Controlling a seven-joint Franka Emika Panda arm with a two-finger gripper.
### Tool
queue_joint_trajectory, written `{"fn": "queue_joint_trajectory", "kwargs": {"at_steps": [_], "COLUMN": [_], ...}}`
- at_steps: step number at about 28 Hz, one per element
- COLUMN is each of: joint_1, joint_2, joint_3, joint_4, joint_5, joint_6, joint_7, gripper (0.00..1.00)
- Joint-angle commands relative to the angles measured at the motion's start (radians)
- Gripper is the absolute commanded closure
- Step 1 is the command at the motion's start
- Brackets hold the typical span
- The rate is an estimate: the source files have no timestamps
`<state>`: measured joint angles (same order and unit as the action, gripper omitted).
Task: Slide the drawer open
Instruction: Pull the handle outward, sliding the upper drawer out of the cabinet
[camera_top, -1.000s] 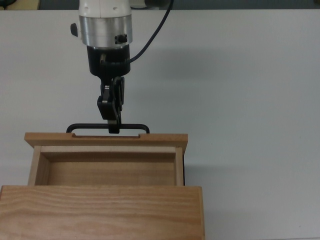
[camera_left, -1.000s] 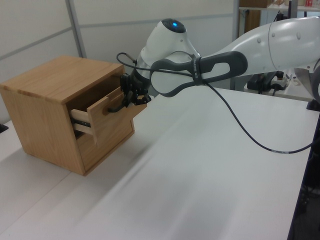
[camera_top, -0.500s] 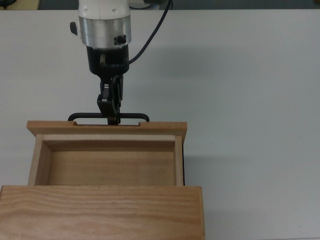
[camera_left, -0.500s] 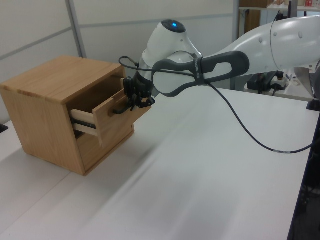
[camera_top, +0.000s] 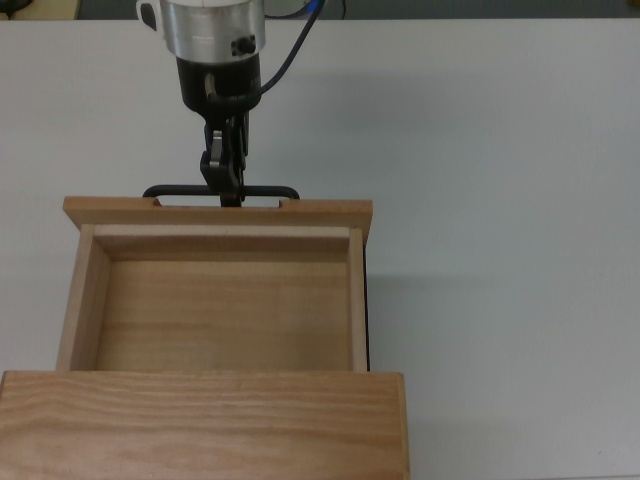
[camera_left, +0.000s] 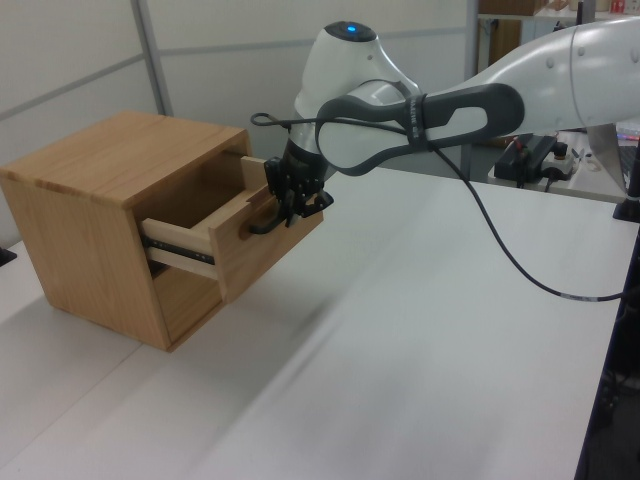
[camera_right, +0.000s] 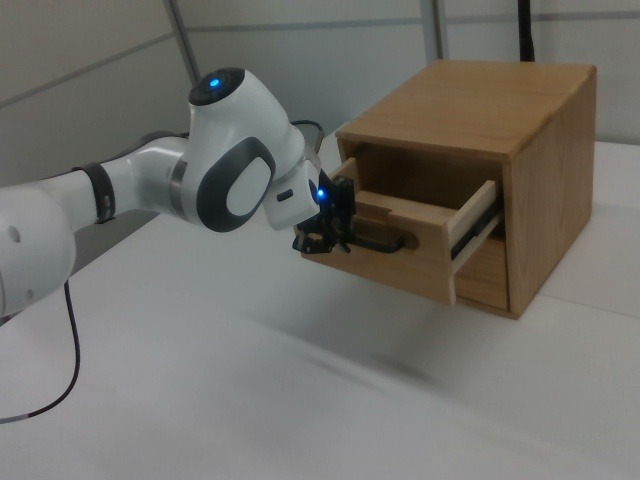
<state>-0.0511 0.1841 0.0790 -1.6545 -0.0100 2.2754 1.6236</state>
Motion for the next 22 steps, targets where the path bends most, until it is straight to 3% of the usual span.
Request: {"fn": "queue_joint_trajectory", "kwargs": {"at_steps": [1, 22], "joint_1": [-0.001, -0.004], "joint_2": [-0.084, -0.152], "joint_3": [-0.004, -0.005], "joint_4": [-0.068, -0.062], "joint_5": [-0.015, -0.030], "joint_6": [-0.082, -0.307], "joint_7": [-0.001, -0.007], "gripper": [1.00, 1.00]}}
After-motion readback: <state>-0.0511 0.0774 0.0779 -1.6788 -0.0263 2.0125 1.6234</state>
